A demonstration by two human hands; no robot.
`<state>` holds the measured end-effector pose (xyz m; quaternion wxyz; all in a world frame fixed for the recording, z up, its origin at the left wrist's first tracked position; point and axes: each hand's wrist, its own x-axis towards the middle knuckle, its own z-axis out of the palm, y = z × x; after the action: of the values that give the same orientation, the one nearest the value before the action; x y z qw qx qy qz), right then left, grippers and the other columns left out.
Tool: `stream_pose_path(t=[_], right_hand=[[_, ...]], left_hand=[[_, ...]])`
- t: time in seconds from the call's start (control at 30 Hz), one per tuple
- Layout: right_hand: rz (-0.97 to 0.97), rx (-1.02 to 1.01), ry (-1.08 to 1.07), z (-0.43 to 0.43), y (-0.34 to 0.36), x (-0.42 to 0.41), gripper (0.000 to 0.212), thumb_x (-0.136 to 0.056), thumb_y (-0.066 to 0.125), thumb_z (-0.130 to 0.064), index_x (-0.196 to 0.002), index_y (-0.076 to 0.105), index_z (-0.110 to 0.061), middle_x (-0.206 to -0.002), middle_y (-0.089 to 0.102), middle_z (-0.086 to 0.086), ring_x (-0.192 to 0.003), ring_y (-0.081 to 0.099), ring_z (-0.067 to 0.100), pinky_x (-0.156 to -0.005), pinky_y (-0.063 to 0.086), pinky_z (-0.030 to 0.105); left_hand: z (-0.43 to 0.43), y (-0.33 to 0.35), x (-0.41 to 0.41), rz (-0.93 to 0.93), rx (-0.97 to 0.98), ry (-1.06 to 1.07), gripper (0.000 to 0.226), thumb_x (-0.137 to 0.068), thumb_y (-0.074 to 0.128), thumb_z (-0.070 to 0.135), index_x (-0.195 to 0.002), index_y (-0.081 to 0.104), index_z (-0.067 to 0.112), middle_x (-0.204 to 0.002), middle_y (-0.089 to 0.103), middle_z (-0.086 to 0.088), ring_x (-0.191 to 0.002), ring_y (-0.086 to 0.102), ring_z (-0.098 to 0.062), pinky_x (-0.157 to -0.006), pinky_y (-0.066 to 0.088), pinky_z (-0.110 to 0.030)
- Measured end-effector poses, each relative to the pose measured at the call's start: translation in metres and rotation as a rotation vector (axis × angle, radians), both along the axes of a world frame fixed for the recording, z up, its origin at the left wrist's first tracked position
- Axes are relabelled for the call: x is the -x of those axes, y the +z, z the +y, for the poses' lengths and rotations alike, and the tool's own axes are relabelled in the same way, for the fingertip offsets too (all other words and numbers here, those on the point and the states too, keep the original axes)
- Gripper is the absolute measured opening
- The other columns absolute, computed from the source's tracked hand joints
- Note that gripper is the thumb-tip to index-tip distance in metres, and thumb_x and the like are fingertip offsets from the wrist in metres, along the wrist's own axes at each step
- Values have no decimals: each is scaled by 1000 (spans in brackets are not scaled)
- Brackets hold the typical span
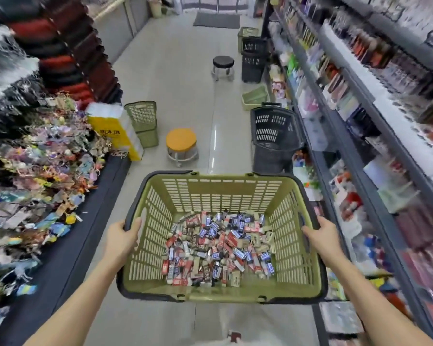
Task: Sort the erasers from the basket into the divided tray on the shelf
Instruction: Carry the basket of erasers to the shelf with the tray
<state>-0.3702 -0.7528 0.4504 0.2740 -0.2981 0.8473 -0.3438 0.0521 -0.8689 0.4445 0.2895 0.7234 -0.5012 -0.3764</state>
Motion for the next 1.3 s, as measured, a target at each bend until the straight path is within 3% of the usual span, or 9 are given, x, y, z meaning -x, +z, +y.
stream_pose_path(t=[0.1, 0.23, 0.37, 0.57, 0.77, 0.9, 1.03, 1.3], right_hand=[[-25, -36, 72, -94, 5, 40, 47, -83, 64, -11, -125, 51, 6, -114, 62, 23, -102, 59, 35, -79, 45, 35], [-12, -22, 107, -211, 13, 76, 16, -80, 65, -9, -96, 64, -3, -83, 67, 14, -73, 60, 27, -63, 42, 31], [4, -10, 144, -331, 5, 108, 9, -79, 66, -10, -88, 66, -7, -76, 67, 12, -70, 61, 29, -64, 45, 34], [56, -27, 99, -511, -11, 154, 11, -77, 68, -12, -70, 59, -12, -64, 61, 10, -59, 55, 27, -52, 38, 29], [51, -49, -3, -671, -8, 210, 4, -79, 67, -13, -81, 63, -12, -72, 65, 8, -65, 60, 25, -59, 47, 33], [52, -51, -38, -775, -10, 260, 7, -79, 67, -12, -84, 64, -8, -75, 65, 10, -71, 61, 30, -67, 51, 39], [77, -46, -31, -887, -21, 321, 7, -77, 68, -11, -79, 62, -8, -74, 65, 12, -69, 61, 30, -63, 47, 36], [113, -86, 29, -1118, -19, 428, 10, -79, 69, -18, -82, 63, -11, -65, 58, 4, -64, 55, 26, -56, 41, 31]], left_hand=[[-73, 11, 27, -23, -13, 39, 43, -93, 58, 33, -81, 57, -9, -61, 59, -17, -54, 57, -29, -52, 45, -33], [-173, 19, 59, -54, -13, 81, 48, -92, 58, 35, -84, 57, -12, -70, 64, -26, -68, 63, -41, -66, 51, -48], [-287, 12, 90, -68, -16, 93, 43, -92, 59, 35, -78, 56, -5, -67, 63, -22, -65, 62, -39, -66, 52, -46], [-483, 0, 139, -81, -22, 46, 35, -92, 59, 35, -75, 59, 4, -58, 61, -13, -54, 60, -29, -56, 49, -36], [-679, 8, 202, -140, -31, -34, 36, -92, 57, 41, -68, 55, 14, -55, 61, -7, -55, 60, -25, -52, 42, -31], [-800, 6, 255, -160, -32, -70, 39, -92, 56, 41, -77, 58, 5, -59, 62, -10, -55, 59, -24, -51, 40, -31], [-911, -11, 316, -130, -20, -65, 41, -92, 58, 36, -81, 61, -3, -68, 66, -18, -63, 62, -31, -62, 49, -37], [-1103, -20, 411, -135, -38, 32, 35, -93, 58, 33, -79, 61, 1, -61, 59, -3, -58, 55, -22, -62, 46, -36]])
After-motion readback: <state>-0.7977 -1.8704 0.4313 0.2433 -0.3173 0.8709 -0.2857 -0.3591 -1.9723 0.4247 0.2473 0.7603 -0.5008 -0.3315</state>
